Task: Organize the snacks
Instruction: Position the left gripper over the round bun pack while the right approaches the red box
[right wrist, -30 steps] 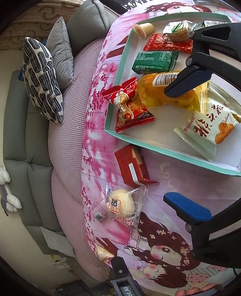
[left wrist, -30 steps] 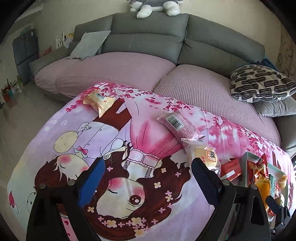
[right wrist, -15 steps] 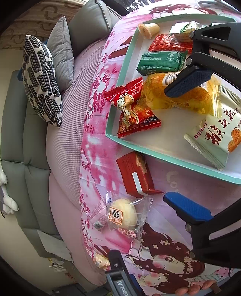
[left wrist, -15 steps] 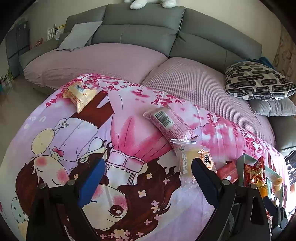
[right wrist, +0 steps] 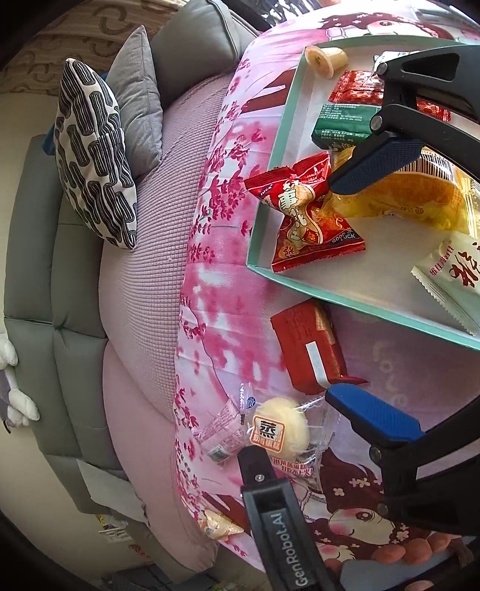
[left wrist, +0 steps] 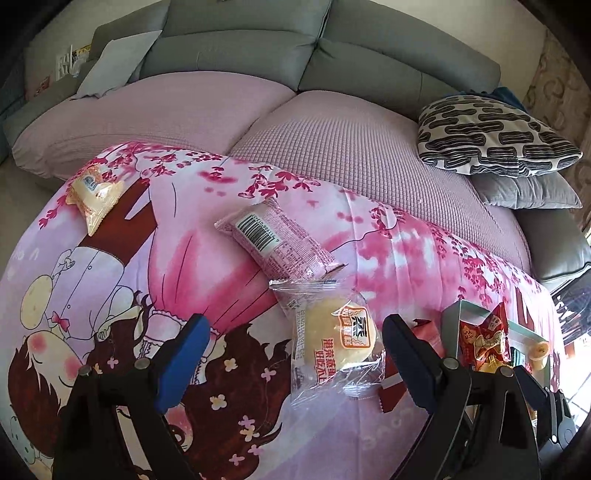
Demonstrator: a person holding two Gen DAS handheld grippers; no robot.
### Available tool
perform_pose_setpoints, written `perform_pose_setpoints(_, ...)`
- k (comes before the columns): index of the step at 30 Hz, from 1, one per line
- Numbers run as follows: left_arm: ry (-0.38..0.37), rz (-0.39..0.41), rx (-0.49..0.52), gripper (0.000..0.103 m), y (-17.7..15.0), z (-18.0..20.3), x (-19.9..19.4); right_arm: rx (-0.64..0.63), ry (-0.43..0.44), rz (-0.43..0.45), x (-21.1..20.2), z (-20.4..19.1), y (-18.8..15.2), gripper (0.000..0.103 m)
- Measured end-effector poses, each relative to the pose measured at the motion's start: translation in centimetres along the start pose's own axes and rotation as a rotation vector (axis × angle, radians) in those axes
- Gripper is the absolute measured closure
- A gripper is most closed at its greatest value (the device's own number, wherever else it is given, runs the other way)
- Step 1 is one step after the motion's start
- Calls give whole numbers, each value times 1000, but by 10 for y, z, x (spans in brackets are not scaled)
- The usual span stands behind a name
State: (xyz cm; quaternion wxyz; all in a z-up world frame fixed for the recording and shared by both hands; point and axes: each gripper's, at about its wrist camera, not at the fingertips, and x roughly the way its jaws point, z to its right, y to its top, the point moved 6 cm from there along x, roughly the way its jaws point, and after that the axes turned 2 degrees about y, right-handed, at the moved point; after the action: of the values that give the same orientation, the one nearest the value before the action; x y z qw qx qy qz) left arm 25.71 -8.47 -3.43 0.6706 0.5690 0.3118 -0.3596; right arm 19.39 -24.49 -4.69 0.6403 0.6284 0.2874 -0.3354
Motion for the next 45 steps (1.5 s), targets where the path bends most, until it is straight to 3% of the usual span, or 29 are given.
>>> perform_pose_setpoints(10, -19, -87, 67, 8, -3, 30, 38, 27, -24, -15, 10, 16, 5, 0)
perform_pose_setpoints(14, 40, -95, 53, 8, -6, 18, 46, 28, -13, -6, 10, 20, 8, 0)
perform_pose_setpoints(16, 31, -102, 22, 8, -7, 7, 48, 20, -15, -2, 10, 20, 10, 0)
perform_pose_setpoints(30, 49, -69, -103, 8, -12, -48, 37, -107, 87, 7, 17, -18, 22, 0)
perform_pose_setpoints(34, 40, -69, -87, 8, -11, -48, 36, -166, 119, -9, 24, -33, 23, 2)
perform_pose_setpoints(41, 44, -39, -59, 8, -1, -47, 32, -190, 147, -42, 36, -41, 27, 15)
perform_pose_setpoints(45, 57, -25, -30, 8, 5, -44, 33, -201, 166, -54, 42, -45, 30, 17)
